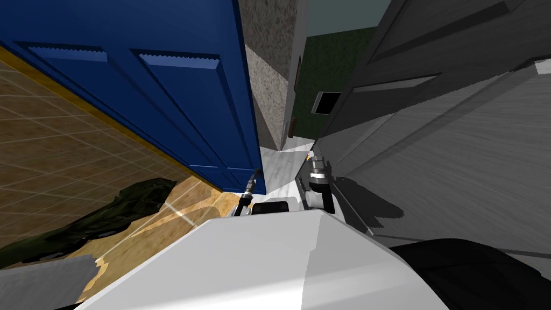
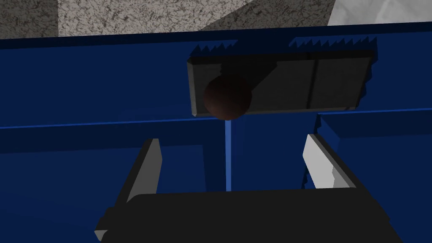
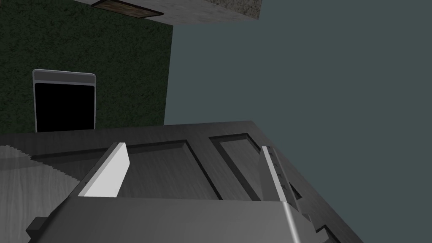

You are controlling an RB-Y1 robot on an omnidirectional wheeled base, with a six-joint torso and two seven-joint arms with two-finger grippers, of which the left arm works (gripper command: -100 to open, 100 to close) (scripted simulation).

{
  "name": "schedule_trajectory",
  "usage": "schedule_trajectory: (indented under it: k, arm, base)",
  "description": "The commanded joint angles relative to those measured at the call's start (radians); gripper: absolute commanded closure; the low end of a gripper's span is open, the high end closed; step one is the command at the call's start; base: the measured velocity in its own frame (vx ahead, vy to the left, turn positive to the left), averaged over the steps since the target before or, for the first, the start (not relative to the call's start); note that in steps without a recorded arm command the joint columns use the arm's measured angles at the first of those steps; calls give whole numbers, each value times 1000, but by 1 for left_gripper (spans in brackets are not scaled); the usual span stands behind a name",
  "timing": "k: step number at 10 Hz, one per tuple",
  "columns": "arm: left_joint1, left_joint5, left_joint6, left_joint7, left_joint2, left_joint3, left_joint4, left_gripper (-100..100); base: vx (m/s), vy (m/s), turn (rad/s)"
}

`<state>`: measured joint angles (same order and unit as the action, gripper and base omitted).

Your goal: Push the door open

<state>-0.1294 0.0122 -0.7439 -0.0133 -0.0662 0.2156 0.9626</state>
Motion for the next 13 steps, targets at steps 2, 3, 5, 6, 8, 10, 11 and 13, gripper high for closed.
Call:
schedule_trajectory:
  k: [2,3,5,6,8,10,11,13]
  arm:
    - [9,2,-8,4,9,-8,-15,-100]
    - [12,3,-10,5,14,-10,-18,-100]
    - [10,2,-8,4,11,-9,-14,100]
    - [10,2,-8,4,11,-9,-14,100]
    - [10,2,-8,4,11,-9,-14,100]
    - [10,2,-8,4,11,-9,-14,100]
    - [10,7,-5,11,5,-21,-18,100]
    - [12,12,-5,16,1,-32,-20,100]
  base:
    - [213,-43,-29]
    - [201,-28,-17]
    - [30,-4,3]
    - [-28,2,-13]
    - [-15,3,-1]
    - [-3,0,1]
    - [108,-23,28]
    - [148,-42,32]
